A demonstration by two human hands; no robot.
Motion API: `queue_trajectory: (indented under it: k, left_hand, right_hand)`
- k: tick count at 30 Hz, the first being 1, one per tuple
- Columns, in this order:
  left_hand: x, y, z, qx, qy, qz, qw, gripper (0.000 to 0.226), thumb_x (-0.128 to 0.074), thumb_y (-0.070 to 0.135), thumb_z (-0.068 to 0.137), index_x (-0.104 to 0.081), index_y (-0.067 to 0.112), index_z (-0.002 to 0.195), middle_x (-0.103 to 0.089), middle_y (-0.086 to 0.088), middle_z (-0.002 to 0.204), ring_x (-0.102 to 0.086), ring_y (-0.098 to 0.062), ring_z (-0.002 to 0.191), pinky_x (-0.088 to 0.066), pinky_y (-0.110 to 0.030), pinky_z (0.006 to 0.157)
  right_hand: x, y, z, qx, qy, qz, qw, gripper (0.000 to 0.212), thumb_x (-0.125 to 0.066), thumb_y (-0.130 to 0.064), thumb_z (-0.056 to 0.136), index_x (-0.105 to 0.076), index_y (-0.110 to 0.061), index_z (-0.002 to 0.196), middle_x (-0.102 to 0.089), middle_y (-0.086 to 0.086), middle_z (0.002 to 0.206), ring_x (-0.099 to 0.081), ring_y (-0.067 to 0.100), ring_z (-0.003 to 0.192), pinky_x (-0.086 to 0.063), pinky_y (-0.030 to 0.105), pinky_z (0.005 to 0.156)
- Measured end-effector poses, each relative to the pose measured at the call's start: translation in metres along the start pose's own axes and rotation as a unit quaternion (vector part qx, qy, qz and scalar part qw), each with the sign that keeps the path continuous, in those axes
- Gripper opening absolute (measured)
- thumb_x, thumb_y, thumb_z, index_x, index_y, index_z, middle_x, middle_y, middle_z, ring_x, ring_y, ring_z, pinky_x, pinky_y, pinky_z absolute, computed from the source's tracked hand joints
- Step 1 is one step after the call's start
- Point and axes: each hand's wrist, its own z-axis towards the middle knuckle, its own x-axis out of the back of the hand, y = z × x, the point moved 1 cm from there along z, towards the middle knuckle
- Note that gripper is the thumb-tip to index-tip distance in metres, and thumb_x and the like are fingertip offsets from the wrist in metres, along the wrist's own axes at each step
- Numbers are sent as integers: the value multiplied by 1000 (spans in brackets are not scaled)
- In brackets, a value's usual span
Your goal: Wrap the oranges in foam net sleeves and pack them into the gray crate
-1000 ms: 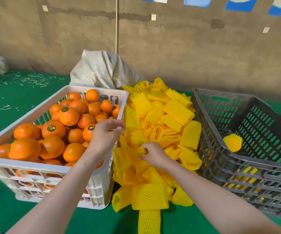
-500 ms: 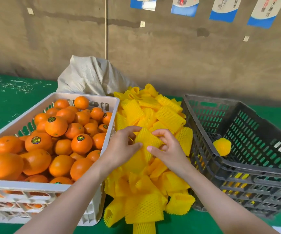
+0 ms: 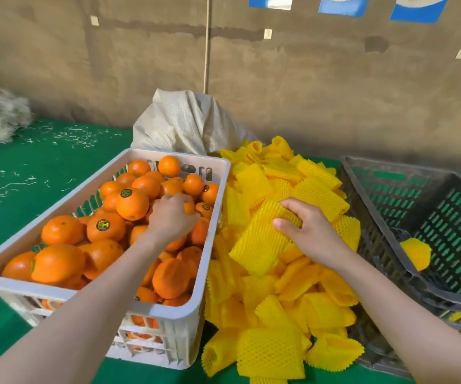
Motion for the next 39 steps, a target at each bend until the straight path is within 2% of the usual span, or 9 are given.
queue_trajectory:
  k: [4,9,16,20,22,26,30,34,39]
  left_hand:
    - [-14,-25,6,84,-127,194,969,82,-75,47,74,-34,26,142,-18,-15,148,-28,-41,131,-37,-51,101]
    - [-18,-29,8,32,-121,228,966,82,-78,44,73,-38,24,141,-19,-18,144,-39,-44,122,-45,-46,98]
    - [7,-11,-2,55,-22,-181,982,48,-75,36,77,-56,21,119,-53,-9,118,-53,-25,105,-50,-32,75]
    - [21,40,-23,77,-93,-536,836,23,-58,30,93,-54,21,113,-60,-2,103,-66,-3,76,-53,-22,60]
    - [19,63,-34,127,-148,-632,750,22,-56,43,91,-56,29,107,-61,-4,101,-66,-15,74,-49,-26,53]
    - [5,93,-48,176,-249,-720,623,55,-52,56,85,-55,16,123,-65,-19,116,-67,-33,92,-60,-45,61]
    - [-3,109,-64,148,-306,-785,518,56,-54,29,77,-50,6,128,-59,-29,121,-67,-40,91,-52,-58,73]
    - [-16,117,-73,140,-272,-778,549,53,-48,10,82,-47,16,135,-54,-23,129,-66,-35,87,-58,-49,63]
    - [-28,113,-79,67,-224,-685,690,72,-68,12,52,-57,22,122,-61,-7,117,-62,-22,85,-45,-35,69]
  right_hand:
    - [-5,8,3,-49,-10,-5,999,33,-59,-7,90,-55,7,120,-59,19,121,-53,27,116,-40,36,99]
    - [-9,12,3,-91,-27,41,995,40,-56,-8,92,-48,5,130,-50,19,135,-44,27,128,-34,42,107]
    - [2,-3,-8,-84,-6,180,980,4,-55,-4,91,-57,-2,87,-56,5,84,-52,16,84,-41,29,78]
    - [9,-9,-9,-70,-11,238,969,5,-51,-5,92,-56,-5,91,-53,6,88,-48,16,88,-38,30,81]
    - [10,-16,-12,-70,-36,296,952,7,-51,-10,90,-58,-9,88,-56,1,84,-51,12,83,-41,27,76]
    - [8,-22,-23,-68,-95,385,916,15,-51,-22,82,-59,-11,90,-66,-7,77,-60,4,73,-48,19,70]
    - [14,-18,-34,-97,-86,418,899,23,-48,-20,83,-58,-8,100,-66,5,89,-61,9,79,-49,23,75]
    - [21,-15,-43,-112,-102,416,897,24,-48,-21,83,-59,-10,101,-66,-1,85,-61,8,78,-48,23,75]
    - [39,-14,-41,-144,-40,489,859,15,-51,-19,80,-55,-6,87,-61,1,69,-58,10,62,-47,23,62]
